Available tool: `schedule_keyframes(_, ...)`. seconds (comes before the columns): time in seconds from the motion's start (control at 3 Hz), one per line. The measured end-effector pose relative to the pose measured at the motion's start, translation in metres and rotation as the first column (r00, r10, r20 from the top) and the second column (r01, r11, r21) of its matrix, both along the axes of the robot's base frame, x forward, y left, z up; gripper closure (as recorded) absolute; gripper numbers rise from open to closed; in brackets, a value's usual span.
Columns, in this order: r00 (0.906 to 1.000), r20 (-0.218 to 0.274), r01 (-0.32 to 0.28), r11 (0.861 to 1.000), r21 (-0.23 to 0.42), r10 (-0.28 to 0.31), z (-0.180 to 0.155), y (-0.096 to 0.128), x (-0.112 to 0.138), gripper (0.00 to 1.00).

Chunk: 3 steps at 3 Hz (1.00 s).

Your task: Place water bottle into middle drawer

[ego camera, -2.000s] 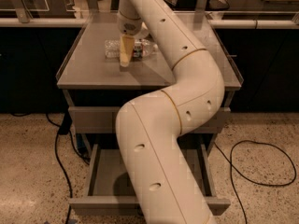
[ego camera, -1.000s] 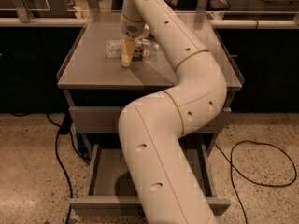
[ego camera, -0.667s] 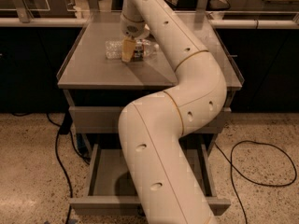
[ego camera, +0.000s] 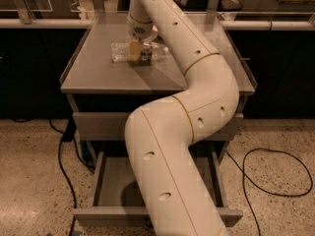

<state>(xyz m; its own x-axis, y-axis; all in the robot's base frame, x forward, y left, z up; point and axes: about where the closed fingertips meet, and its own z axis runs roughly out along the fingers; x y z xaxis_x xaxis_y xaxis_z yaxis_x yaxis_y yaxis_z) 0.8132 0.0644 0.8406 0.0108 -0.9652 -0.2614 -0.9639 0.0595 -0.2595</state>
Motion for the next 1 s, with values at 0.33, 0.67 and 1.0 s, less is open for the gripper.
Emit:
schedule_keyframes(0.33,1.0,0.0,0.0,1.0,0.0,0.0,0.0,0.0,0.0,1.0)
schedule_keyframes(0.67,1.0,0.009,0.002,1.0,0.004,-0.002,0.0,0.0,0.003,1.0)
schedule_keyframes(1.0,0.9994,0.031,0.014,1.0,0.01,-0.014,0.009,-0.01,0.005,1.0)
